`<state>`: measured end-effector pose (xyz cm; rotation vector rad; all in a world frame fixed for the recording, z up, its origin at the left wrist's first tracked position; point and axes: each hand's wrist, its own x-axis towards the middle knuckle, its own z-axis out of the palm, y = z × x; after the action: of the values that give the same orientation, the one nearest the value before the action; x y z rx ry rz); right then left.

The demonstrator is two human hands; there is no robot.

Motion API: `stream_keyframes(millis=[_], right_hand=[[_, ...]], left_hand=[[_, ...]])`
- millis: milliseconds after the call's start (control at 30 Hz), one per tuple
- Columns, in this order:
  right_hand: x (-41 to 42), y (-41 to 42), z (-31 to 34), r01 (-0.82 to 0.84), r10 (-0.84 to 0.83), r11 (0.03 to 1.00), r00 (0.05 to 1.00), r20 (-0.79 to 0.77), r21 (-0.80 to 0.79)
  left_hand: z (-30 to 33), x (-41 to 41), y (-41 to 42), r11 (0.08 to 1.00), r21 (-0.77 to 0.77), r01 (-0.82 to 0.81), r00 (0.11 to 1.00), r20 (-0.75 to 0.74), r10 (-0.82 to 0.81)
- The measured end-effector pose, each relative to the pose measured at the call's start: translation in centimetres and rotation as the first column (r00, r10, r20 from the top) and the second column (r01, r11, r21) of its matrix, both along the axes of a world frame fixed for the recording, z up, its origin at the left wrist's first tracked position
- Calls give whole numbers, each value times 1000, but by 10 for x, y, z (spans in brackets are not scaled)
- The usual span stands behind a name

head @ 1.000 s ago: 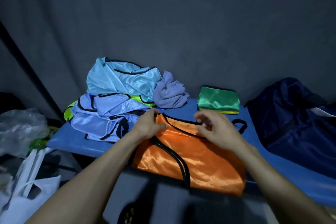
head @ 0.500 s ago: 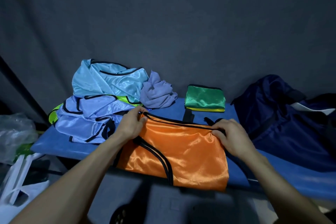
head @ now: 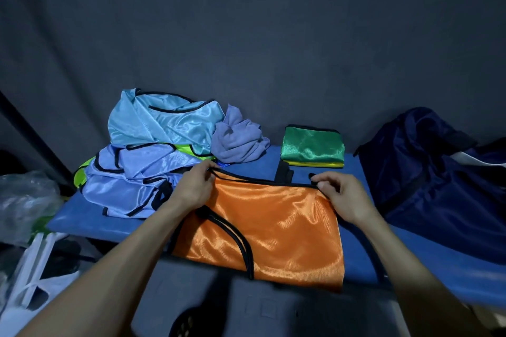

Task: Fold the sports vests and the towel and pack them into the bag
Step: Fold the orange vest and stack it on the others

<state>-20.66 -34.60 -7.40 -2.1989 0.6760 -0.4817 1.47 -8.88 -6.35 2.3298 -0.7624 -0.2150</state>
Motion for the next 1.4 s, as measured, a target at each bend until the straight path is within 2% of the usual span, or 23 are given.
stream_keyframes(millis=[100, 233, 300, 500, 633, 700, 767, 867, 967, 1033, 1167, 1300, 1400], right_hand=[[-4, -9, 7, 49, -44, 998, 995, 92, -46], [-12, -31, 9, -82, 86, 996, 986, -144, 31], [-13, -41, 3, -95, 107, 993, 974, -198, 70], [-7, -46, 5, -12, 12, 990, 1000, 0, 139], [4, -41, 1, 15, -88, 903, 985, 148, 430], [15, -34, -3, 37, -140, 869, 975, 173, 493], [27, -24, -10, 111, -192, 889, 971, 142, 444], [39, -12, -15, 269, -292, 945, 950, 109, 183], [42, -10, -19, 294, -286, 955, 948, 142, -38], [40, -10, -21, 297, -280, 947, 950, 141, -121], [25, -13, -9, 245, -236, 967, 965, 110, -72], [-3, -19, 6, -55, 58, 996, 998, -34, 76], [-8, -18, 6, -38, 40, 999, 997, -71, 23]], left_hand=[[-3, 2, 0, 1000, 8, 3, 1000, -7, -3], [-4, 3, 0, 1000, 8, -5, 1000, -10, 5], [-4, 3, 0, 1000, 10, -4, 1000, -10, 4], [-5, 5, 0, 1000, 18, -3, 1000, -5, 3], [-4, 6, 0, 1000, 25, -1, 1000, 4, 1], [-4, 6, 0, 1000, 20, -8, 1000, 3, 8], [-4, 6, 0, 1000, 22, -13, 1000, 6, 13], [-4, 4, 0, 1000, 10, -18, 1000, 16, 18], [-5, 6, 2, 999, -6, -43, 999, 11, 43], [-6, 9, 2, 998, -16, -62, 998, -6, 62], [-8, 12, 2, 996, -8, -88, 995, -37, 88], [-9, 12, 1, 996, -1, -88, 995, -43, 88], [-8, 9, 1, 996, -11, -87, 995, -39, 87]])
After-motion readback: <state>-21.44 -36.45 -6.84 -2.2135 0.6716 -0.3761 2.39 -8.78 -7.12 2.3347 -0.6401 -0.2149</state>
